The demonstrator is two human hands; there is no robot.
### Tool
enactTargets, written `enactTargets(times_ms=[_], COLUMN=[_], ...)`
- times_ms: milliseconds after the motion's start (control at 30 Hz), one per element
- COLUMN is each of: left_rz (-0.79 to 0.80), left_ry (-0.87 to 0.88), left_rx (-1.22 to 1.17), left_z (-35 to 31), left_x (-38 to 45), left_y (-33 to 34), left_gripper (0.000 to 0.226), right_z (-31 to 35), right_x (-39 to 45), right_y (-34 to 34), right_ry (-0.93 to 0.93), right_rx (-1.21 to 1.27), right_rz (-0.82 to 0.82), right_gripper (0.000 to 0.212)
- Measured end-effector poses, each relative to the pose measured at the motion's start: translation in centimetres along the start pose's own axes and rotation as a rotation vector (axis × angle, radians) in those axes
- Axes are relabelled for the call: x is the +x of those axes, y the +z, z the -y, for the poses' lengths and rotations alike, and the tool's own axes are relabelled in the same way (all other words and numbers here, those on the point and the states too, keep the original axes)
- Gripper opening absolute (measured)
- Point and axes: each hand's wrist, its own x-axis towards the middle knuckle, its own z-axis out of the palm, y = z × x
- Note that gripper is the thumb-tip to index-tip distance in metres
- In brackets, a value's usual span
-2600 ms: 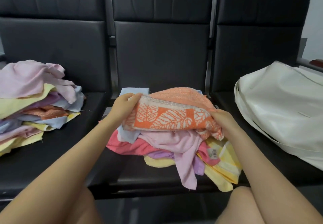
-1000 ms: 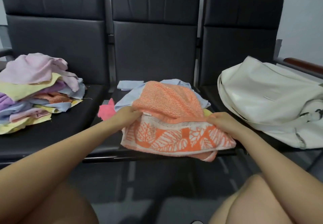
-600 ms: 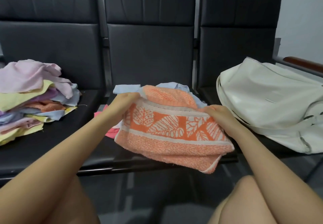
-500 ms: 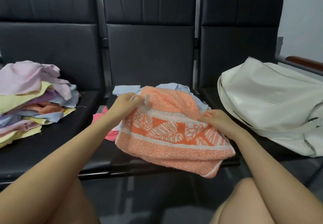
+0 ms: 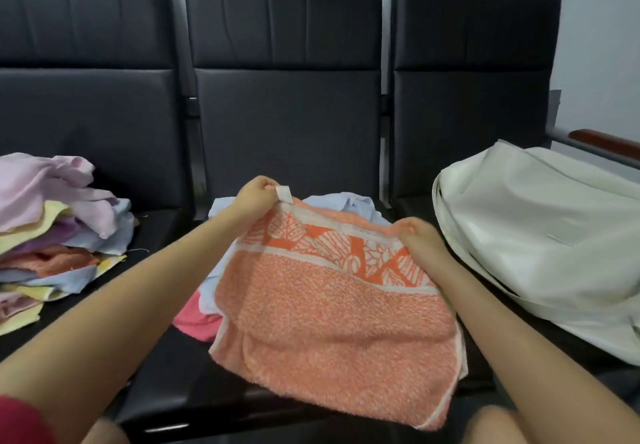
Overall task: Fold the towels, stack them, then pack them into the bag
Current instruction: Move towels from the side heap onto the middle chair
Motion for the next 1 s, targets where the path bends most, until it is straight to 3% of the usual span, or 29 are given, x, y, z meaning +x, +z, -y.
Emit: enactTargets(times_ms=[133,233,367,533,700,767,900,1000], left_rz=[-0.023,-0.047,0.079,0.244,0.201,0.185,0.342,0.355], left_ry=[0.01,0.111,0.171,0.146,0.224,0.242,0.25,0.29], left_rx=[0.047,0.11,0.186,0.1,0.11,0.098,0.265,0.28], left_z=[2.4,2.3,2.9,3.0,2.0,1.6,1.9,2.0], left_x=[-0.1,-1.2,-1.0,0.6,2.1,2.7,3.3,3.4], left_y=[2.9,4.0,3.2,1.2,1.2,1.9,4.0,3.8], left_gripper=[0.031,0.041,0.022,0.024,0.021,0.023,0.03,0.034], right_z=[-1.5,-1.9,-1.6,-1.1,-0.6,0.0,1.1,1.7], right_x=[1.4,1.4,1.0,1.5,2.4,2.6,2.4,2.0], right_y=[1.2,1.3,1.5,1.1,1.1,1.2,1.4,1.1], right_ry=[-0.03,-0.074,-0.044,0.064,0.097,0.086,0.04,-0.008], right_rx=[-0.239,-0.225,-0.038,0.092,0.161,0.16,0.059,0.019], right_rz=[0.223,0.253,0.275,0.421,0.499,0.496,0.474,0.434], right_gripper=[0.019,0.03,0.051,0.036,0.05,0.046,0.027,0.02])
